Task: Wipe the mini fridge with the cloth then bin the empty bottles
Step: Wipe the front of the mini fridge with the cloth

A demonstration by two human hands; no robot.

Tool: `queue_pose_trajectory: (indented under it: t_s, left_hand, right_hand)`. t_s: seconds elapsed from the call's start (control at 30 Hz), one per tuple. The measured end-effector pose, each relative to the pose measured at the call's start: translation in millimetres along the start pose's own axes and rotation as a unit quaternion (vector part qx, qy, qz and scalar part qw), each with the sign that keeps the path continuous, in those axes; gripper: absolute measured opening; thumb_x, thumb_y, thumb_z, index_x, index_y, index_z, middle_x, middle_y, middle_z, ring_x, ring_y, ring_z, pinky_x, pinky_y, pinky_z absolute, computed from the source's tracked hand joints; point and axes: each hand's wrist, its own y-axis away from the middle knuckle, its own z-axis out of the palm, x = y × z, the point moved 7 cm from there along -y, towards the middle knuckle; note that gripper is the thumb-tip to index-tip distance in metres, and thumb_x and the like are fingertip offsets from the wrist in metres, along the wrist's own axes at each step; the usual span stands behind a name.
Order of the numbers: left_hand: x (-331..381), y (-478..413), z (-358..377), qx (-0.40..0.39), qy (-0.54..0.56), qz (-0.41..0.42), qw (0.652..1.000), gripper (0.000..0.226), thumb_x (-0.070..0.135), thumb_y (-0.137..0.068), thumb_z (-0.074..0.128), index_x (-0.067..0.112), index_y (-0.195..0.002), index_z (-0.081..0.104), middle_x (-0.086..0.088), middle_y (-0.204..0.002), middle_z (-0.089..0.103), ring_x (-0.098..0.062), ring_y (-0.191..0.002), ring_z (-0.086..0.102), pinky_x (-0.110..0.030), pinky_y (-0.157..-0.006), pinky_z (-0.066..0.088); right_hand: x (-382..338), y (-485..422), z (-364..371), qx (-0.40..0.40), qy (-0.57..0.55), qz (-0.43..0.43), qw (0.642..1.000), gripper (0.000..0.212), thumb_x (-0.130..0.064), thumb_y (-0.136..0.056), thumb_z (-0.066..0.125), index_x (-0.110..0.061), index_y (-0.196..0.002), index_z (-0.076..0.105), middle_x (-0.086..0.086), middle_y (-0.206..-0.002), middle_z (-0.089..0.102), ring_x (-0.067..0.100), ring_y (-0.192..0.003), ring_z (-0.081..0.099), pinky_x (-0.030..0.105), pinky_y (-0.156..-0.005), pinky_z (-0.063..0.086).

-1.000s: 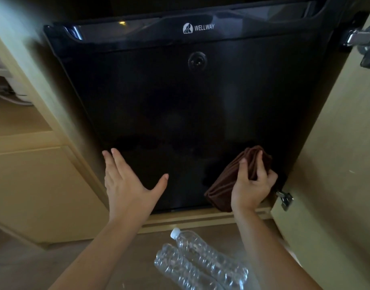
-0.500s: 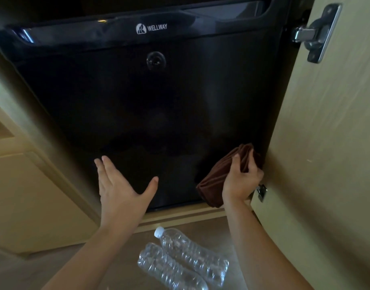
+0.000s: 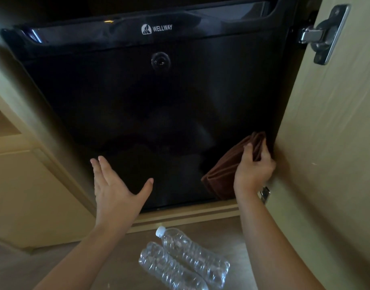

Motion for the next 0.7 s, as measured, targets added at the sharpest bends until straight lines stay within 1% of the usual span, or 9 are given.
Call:
queue_pose_trajectory:
  t_s: [0.1,0.13,0.2,0.3,0.33,0.43,0.53,0.6,0.7]
  left_hand:
    - [-7,-5,-2,0.008,-0.006,-0.024,1.000,0.116,0.051,-0.068,0.069,0.011,-0.145,-0.009,-0.011,-0.154,-0.010,-0.023,-0.141,-0.005,-0.042,-0.113,0.010]
    - [-9,-7,-3,0.009,-0.004,-0.030,1.000,0.116,0.051,-0.068,0.070,0.011,-0.145,-0.008,-0.012,-0.154,-0.009,-0.024,-0.141,-0.004,-0.042,-0.113,0.010]
    - [-12,-10,-4,0.012,-0.003,-0.029,1.000,0.116,0.051,-0.068,0.070,0.010,-0.145,-0.008,-0.012,-0.154,-0.007,-0.025,-0.141,-0.003,-0.042,-0.113,0.010]
    - [-15,-12,-6,0.014,-0.008,-0.024,1.000,0.116,0.050,-0.068,0.070,0.009,-0.145,-0.007,-0.012,-0.154,-0.006,-0.024,-0.141,-0.002,-0.041,-0.113,0.010]
    - [-17,-13,-6,0.012,-0.007,-0.024,1.000,0.116,0.050,-0.068,0.070,0.010,-0.145,-0.008,-0.012,-0.154,-0.005,-0.024,-0.141,-0.002,-0.041,-0.113,0.010]
    - [-22,-15,-4,0.005,-0.009,-0.029,1.000,0.117,0.051,-0.068,0.070,0.011,-0.145,-0.008,-0.011,-0.154,-0.006,-0.025,-0.141,-0.001,-0.041,-0.112,0.013]
    - [-23,-15,0,0.008,-0.009,-0.036,0.999,0.117,0.053,-0.067,0.070,0.013,-0.145,-0.008,-0.011,-0.154,-0.009,-0.027,-0.141,-0.001,-0.042,-0.111,0.013]
    - [-23,-16,3,0.009,-0.010,-0.042,0.999,0.118,0.055,-0.066,0.070,0.013,-0.145,-0.007,-0.011,-0.154,-0.012,-0.028,-0.141,-0.001,-0.042,-0.110,0.012]
    - [-21,-17,5,0.011,-0.008,-0.050,0.999,0.119,0.057,-0.065,0.069,0.014,-0.145,-0.007,-0.011,-0.154,-0.014,-0.026,-0.141,-0.002,-0.043,-0.111,0.012]
  right_hand:
    - [28,10,-8,-0.020,0.037,0.062,0.997,0.042,-0.025,-0.089,0.057,-0.014,-0.129,0.051,0.015,-0.122,0.046,0.024,-0.104,0.053,0.015,-0.084,0.033]
    - [29,11,-9,-0.024,0.038,0.068,0.997,0.042,-0.025,-0.089,0.057,-0.014,-0.129,0.051,0.015,-0.122,0.046,0.026,-0.106,0.053,0.017,-0.085,0.033]
    - [13,8,-6,-0.019,0.025,0.042,0.999,0.042,-0.025,-0.087,0.059,-0.014,-0.128,0.052,0.014,-0.121,0.047,0.022,-0.103,0.053,0.010,-0.082,0.032]
    - [-27,-3,5,0.004,-0.014,-0.042,0.999,0.043,-0.023,-0.085,0.062,-0.015,-0.127,0.053,0.008,-0.112,0.044,0.010,-0.091,0.049,-0.008,-0.073,0.027]
    - [-34,-6,8,0.014,-0.031,-0.049,0.998,0.043,-0.023,-0.085,0.062,-0.015,-0.126,0.053,0.006,-0.110,0.042,0.008,-0.088,0.048,-0.010,-0.072,0.027]
    - [-31,-1,11,0.023,-0.053,-0.057,0.997,0.042,-0.021,-0.086,0.061,-0.014,-0.127,0.052,0.006,-0.109,0.041,0.008,-0.090,0.048,-0.007,-0.075,0.031]
    - [-1,16,9,0.007,-0.031,-0.056,0.998,0.043,-0.018,-0.087,0.061,-0.012,-0.128,0.050,0.014,-0.115,0.043,0.018,-0.102,0.052,0.002,-0.087,0.035]
    - [31,28,9,-0.004,-0.005,-0.013,1.000,0.044,-0.019,-0.087,0.060,-0.013,-0.129,0.049,0.018,-0.122,0.043,0.025,-0.108,0.052,0.014,-0.094,0.036]
    - [72,47,4,0.003,0.036,0.069,0.997,0.043,-0.020,-0.088,0.060,-0.012,-0.129,0.050,0.022,-0.128,0.044,0.031,-0.112,0.050,0.009,-0.087,0.029]
